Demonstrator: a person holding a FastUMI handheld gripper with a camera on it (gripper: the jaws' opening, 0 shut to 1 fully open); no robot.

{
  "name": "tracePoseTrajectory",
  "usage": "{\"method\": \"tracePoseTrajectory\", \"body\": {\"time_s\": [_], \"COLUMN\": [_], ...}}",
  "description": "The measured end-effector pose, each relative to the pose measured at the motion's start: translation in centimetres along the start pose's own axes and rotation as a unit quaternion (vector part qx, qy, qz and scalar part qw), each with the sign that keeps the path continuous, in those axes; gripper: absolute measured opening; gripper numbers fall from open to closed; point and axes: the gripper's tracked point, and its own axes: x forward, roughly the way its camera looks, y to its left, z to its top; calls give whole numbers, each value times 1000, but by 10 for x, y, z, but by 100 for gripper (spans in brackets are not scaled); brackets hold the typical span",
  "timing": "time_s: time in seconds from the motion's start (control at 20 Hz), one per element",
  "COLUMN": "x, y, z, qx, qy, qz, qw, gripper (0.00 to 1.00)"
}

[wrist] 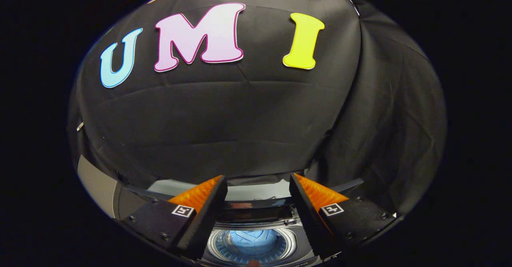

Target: Put the clothes into the washing machine and then close the washing machine lid.

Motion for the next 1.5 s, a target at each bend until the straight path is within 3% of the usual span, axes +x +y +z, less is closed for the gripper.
{"method": "tracePoseTrajectory", "body": {"time_s": [1.5], "x": [-74], "y": [-12], "z": [-50], "qx": [12], "qy": [-50], "qz": [9], "qw": [999], "gripper": [99]}}
